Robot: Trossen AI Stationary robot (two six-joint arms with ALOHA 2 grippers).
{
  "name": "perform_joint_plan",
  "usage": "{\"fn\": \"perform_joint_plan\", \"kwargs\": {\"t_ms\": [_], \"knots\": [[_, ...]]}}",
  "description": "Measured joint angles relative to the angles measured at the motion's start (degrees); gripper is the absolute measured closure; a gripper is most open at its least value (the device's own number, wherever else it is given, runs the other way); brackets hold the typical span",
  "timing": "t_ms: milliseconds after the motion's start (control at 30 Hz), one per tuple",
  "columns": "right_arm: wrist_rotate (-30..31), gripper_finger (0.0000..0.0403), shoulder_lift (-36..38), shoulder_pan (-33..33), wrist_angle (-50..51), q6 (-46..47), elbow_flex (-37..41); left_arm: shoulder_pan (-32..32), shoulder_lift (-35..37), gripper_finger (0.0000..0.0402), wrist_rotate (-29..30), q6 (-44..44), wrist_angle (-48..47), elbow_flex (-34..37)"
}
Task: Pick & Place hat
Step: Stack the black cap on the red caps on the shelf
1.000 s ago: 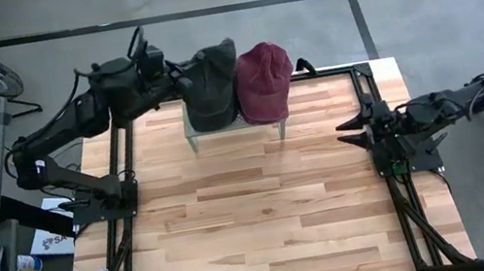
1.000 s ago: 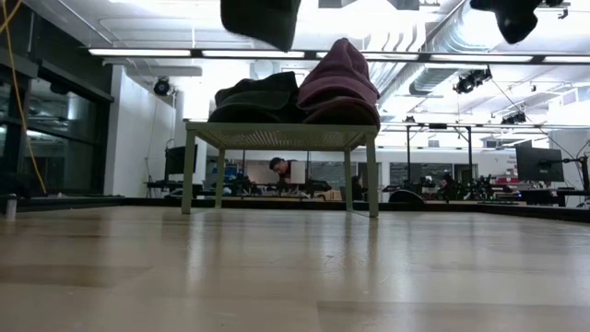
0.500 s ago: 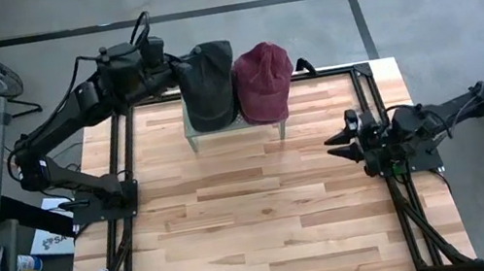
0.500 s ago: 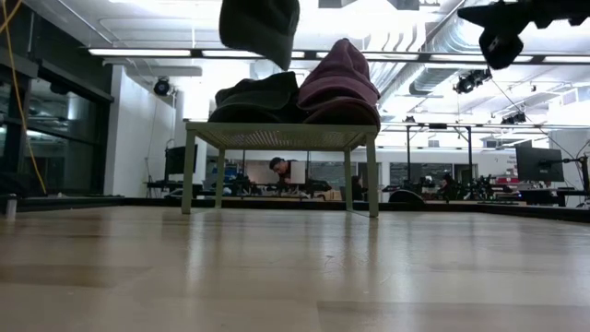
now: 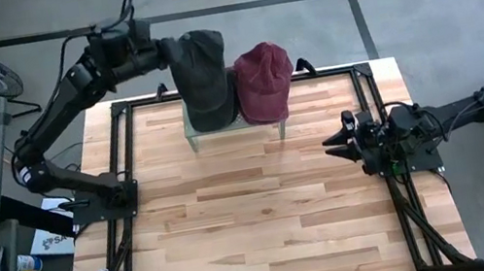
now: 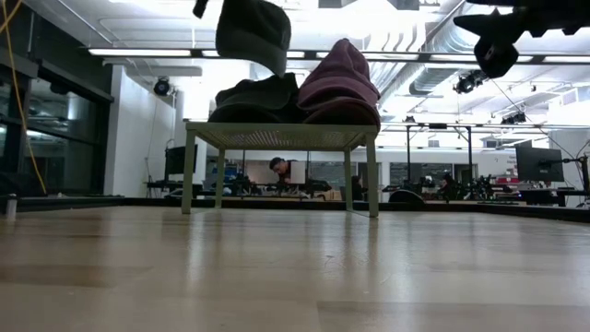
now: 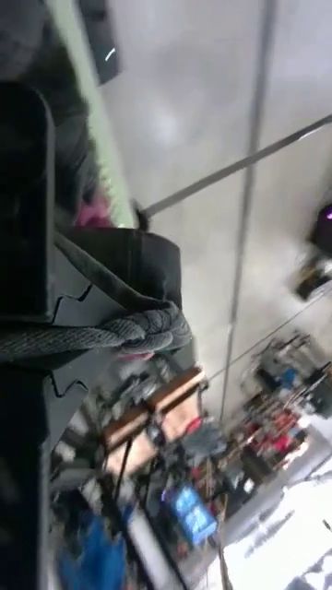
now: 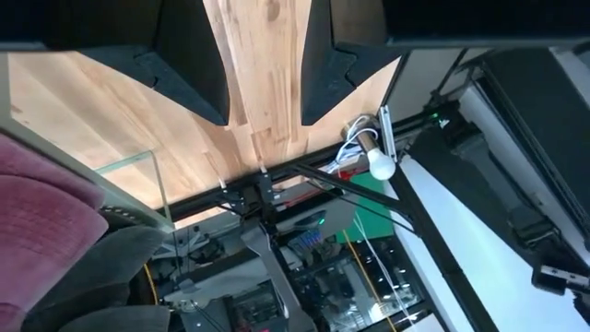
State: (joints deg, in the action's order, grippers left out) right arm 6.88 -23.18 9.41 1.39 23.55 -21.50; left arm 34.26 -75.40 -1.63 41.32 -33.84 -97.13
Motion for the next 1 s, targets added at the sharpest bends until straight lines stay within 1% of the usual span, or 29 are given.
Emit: {"fn": "perform_joint_plan", "kwargs": {"t_ms": [133, 233, 300, 367, 467, 667, 733, 867, 1000], "knots": [[0.0, 0.0274, -0.1, -0.9, 0.0, 0.0, 0.0, 3.4, -1.8, 0.0401, -8.2, 3.0, -1.4, 0.0], [0.0, 0.0274, -0.1, -1.2, 0.1, 0.0, 0.0, 3.8, -3.5, 0.0401, -13.9, 4.4, -1.1, 0.0], [0.0, 0.0274, -0.1, -1.2, 0.2, 0.0, 0.0, 3.8, -4.6, 0.0401, -16.2, 4.4, 0.4, 0.0], [0.0, 0.0274, -0.1, -1.2, 0.5, 0.1, 0.0, 3.6, -5.1, 0.0401, -17.1, 4.4, 1.3, 0.0], [0.4, 0.0274, -0.1, -1.2, 1.3, 0.5, -0.1, 3.6, -5.3, 0.0401, -16.9, 4.4, -0.7, 0.0], [1.4, 0.0274, -0.1, -1.2, 1.8, 0.7, -0.1, 3.6, -5.4, 0.0401, -10.2, 2.4, -8.0, 0.0], [1.8, 0.0274, -0.1, -1.2, 1.8, 0.7, -0.1, 3.6, -5.4, 0.0401, -8.7, 2.0, -8.8, 0.1], [3.1, 0.0274, -0.1, -1.2, 1.8, 0.7, -0.1, 3.6, -6.0, 0.0401, -7.9, 0.9, -9.6, 0.2], [4.6, 0.0274, -0.1, -1.2, 1.8, 0.8, -0.1, 3.6, -7.0, 0.0401, -5.0, -1.2, -12.1, 0.2]]}}
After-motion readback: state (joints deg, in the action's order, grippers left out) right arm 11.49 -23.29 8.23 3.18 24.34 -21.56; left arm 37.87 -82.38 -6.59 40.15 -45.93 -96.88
